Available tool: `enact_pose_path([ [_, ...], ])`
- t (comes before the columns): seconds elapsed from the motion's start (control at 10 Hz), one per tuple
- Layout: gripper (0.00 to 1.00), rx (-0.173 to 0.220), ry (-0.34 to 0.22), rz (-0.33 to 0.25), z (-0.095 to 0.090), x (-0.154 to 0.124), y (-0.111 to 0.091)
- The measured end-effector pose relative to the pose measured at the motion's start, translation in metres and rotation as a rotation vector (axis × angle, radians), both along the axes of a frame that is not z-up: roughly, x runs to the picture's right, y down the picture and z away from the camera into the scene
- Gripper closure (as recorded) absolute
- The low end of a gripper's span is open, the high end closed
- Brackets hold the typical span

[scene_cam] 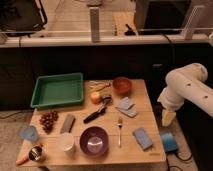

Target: Place fork in table surface

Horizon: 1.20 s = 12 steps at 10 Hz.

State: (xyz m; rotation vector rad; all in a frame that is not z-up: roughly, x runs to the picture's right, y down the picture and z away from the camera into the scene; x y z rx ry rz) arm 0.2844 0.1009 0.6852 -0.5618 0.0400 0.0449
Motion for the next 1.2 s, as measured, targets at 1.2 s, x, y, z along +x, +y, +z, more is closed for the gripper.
enact_pose_path([
  [1.2, 0.20, -0.008, -0.120, -0.274, 0.020, -0.083, 0.009],
])
